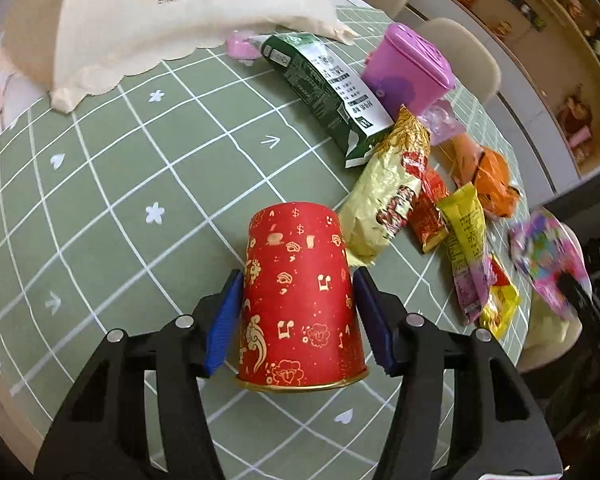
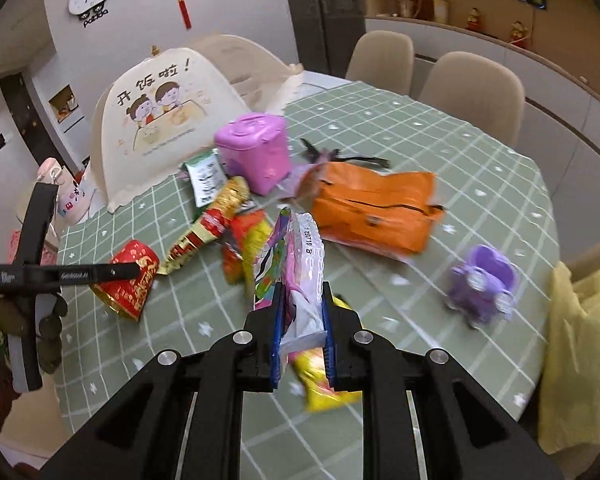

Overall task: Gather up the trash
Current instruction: 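Grasp pink snack wrapper with right tool while left tool grasps red paper cup, then drop red paper cup into yellow bag with left tool while right tool carries wrapper there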

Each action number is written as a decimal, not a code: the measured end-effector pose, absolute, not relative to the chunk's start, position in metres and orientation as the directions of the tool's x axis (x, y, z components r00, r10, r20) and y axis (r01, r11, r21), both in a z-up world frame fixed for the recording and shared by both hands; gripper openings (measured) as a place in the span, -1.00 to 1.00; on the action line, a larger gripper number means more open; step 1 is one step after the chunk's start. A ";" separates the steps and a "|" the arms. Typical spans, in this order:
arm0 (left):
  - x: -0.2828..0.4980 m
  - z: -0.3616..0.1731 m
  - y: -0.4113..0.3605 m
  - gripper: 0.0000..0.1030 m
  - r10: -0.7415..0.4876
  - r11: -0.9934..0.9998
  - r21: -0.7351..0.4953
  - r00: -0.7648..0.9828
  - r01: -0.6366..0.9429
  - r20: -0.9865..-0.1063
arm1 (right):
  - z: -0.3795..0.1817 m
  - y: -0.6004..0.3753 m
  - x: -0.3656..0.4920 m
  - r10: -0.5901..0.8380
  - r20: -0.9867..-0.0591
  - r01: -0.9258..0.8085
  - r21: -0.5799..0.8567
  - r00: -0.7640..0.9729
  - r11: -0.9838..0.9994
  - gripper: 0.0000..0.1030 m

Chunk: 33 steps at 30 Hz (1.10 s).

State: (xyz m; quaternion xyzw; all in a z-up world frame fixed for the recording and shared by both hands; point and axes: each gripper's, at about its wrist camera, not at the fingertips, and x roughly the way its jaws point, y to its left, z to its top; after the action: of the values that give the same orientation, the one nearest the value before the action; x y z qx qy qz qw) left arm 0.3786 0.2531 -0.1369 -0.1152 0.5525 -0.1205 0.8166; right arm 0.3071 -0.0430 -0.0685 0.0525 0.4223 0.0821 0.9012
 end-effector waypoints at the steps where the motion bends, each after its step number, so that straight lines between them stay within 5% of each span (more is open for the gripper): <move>1: 0.375 -0.132 0.250 0.01 -0.320 0.944 -0.327 0.380 0.049 -0.868 | -0.067 -0.054 0.302 0.199 -0.748 -0.110 0.168 0.633 0.980 -0.68; 10: 0.336 -0.059 0.195 0.00 -0.306 0.934 -0.355 0.581 0.032 -0.754 | -0.038 -0.129 0.293 0.228 -0.687 -0.143 0.180 0.690 0.973 -0.68; 17: 0.324 -0.010 0.088 0.01 -0.357 0.927 -0.334 0.671 0.170 -0.650 | -0.010 -0.194 0.290 0.214 -0.617 -0.137 0.171 0.757 0.976 -0.68; 33: 0.308 -0.015 -0.180 0.02 -0.619 0.768 -0.339 0.491 0.544 -0.613 | 0.009 -0.390 0.206 -0.051 -0.557 0.132 0.106 0.829 0.985 -0.68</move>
State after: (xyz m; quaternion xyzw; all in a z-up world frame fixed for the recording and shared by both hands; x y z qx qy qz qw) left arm 0.3085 -0.1802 -0.0152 -0.0497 0.3752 -0.3372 0.8620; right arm 0.2063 -0.3901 0.0087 0.0703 0.2883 -0.0481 0.9537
